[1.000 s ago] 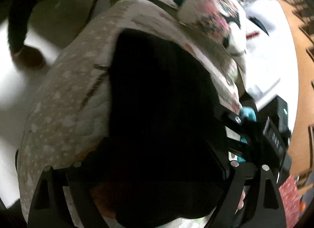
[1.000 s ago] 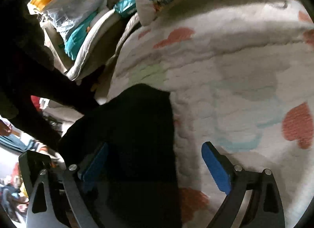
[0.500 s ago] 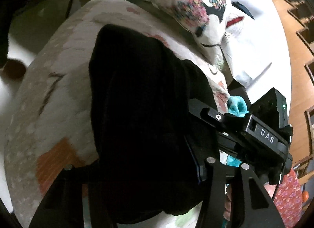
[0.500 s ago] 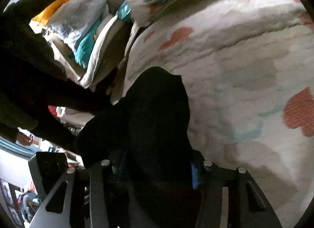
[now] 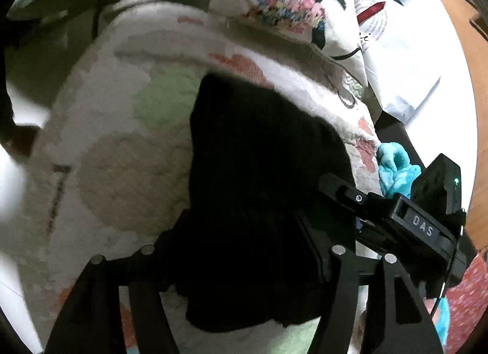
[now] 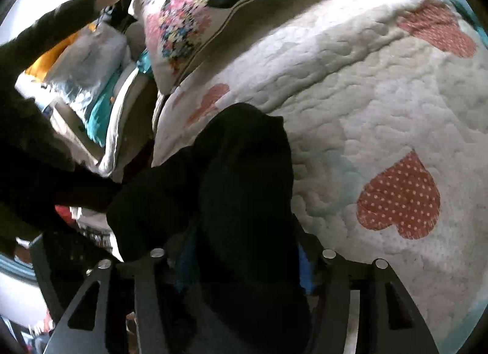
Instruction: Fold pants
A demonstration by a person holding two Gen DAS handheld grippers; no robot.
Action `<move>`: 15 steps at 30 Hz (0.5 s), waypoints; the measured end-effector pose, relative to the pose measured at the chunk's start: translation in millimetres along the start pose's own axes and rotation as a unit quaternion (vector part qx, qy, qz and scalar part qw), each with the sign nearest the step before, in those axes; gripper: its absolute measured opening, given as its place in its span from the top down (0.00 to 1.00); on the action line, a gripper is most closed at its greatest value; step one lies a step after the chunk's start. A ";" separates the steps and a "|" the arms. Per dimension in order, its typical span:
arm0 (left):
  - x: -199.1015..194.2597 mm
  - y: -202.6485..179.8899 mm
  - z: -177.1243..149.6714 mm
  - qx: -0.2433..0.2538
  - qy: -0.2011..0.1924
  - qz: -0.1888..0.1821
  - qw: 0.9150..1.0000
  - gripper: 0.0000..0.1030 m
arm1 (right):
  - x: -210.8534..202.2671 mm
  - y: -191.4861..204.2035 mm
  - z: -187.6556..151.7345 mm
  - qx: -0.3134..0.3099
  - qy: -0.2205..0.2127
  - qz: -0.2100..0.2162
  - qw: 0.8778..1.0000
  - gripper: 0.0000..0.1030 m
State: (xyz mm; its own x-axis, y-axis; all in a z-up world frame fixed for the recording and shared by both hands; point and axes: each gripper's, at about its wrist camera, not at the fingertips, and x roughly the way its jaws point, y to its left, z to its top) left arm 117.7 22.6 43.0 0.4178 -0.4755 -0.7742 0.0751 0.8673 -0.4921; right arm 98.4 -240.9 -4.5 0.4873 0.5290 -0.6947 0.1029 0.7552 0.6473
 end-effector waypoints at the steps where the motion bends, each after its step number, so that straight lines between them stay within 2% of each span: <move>1: -5.5 -3.9 0.1 0.006 -0.006 0.010 1.000 0.38 | -2.0 0.1 0.3 0.001 -0.002 -0.006 1.000 0.33; 4: -20.9 -10.4 -3.1 0.025 -0.021 0.041 0.999 0.35 | -13.8 4.0 0.4 -0.015 -0.012 -0.018 1.000 0.29; 6: -29.3 -19.0 -3.9 0.047 -0.036 0.081 0.995 0.33 | -25.7 8.6 0.4 -0.028 -0.025 -0.026 0.999 0.26; 8: -36.8 -26.6 -8.7 0.078 -0.055 0.127 0.987 0.33 | -39.3 13.4 -0.3 -0.041 -0.040 -0.036 0.998 0.24; 12: -45.2 -36.5 -22.5 0.125 -0.075 0.172 0.974 0.32 | -65.7 26.3 -12.1 -0.083 -0.060 -0.085 0.991 0.22; 15: -49.1 -41.6 -35.8 0.146 -0.087 0.187 0.968 0.32 | -81.7 31.4 -29.6 -0.109 -0.069 -0.123 0.984 0.21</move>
State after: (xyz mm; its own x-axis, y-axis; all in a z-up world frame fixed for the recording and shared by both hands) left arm 61.7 4.6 87.3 0.6096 -0.1109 -0.7849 0.1307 0.9907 -0.0385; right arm 36.1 -249.0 63.3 0.5854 0.2739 -0.7631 0.0511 0.9269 0.3719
